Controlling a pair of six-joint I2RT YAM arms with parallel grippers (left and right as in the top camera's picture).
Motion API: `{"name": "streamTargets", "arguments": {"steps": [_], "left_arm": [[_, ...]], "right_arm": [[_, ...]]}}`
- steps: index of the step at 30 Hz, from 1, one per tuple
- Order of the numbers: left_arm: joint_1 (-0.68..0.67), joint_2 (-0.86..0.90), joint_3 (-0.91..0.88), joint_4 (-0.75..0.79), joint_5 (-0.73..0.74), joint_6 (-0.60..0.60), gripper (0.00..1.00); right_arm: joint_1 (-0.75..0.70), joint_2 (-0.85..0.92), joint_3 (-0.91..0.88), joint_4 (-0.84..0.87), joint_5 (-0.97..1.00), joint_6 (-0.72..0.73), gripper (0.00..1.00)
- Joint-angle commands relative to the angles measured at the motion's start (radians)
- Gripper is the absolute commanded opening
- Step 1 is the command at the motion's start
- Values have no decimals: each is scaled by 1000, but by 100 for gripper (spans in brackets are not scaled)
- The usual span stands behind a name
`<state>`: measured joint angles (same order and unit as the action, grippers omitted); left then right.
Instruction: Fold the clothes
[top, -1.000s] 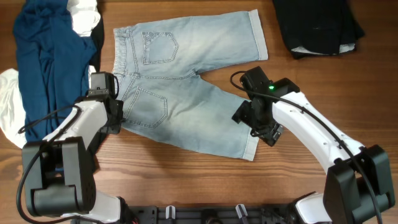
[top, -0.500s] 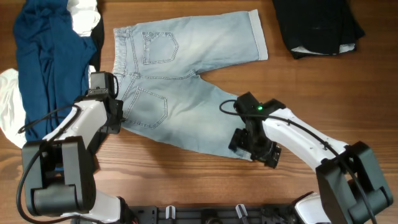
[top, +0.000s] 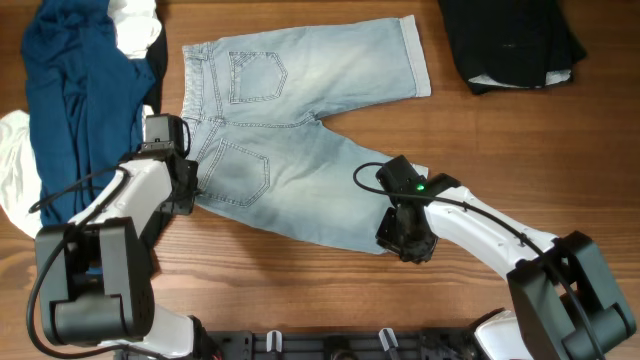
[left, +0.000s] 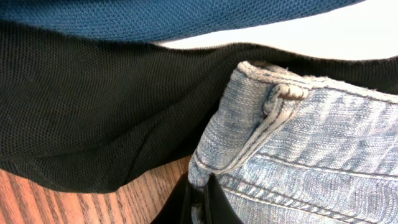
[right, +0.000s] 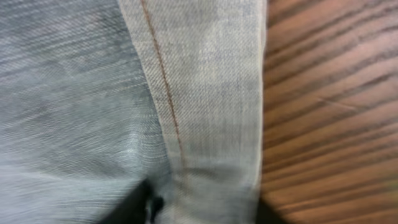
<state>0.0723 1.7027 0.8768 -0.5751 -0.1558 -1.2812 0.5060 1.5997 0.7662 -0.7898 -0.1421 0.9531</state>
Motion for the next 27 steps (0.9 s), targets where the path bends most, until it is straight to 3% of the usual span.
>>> {"name": "streamTargets", "arguments": {"steps": [1, 9, 17, 27], "left_arm": [[2, 65, -50, -50, 57, -5, 4], [3, -44, -22, -188, 57, 79, 4], [3, -367, -11, -411, 54, 130, 4], [2, -697, -11, -592, 108, 167, 4]], "right_arm": [[-2, 28, -45, 8, 94, 16, 5], [-109, -82, 6, -34, 104, -25, 4], [-255, -363, 119, -181, 101, -170, 4], [-291, -609, 185, -389, 98, -199, 4]]}}
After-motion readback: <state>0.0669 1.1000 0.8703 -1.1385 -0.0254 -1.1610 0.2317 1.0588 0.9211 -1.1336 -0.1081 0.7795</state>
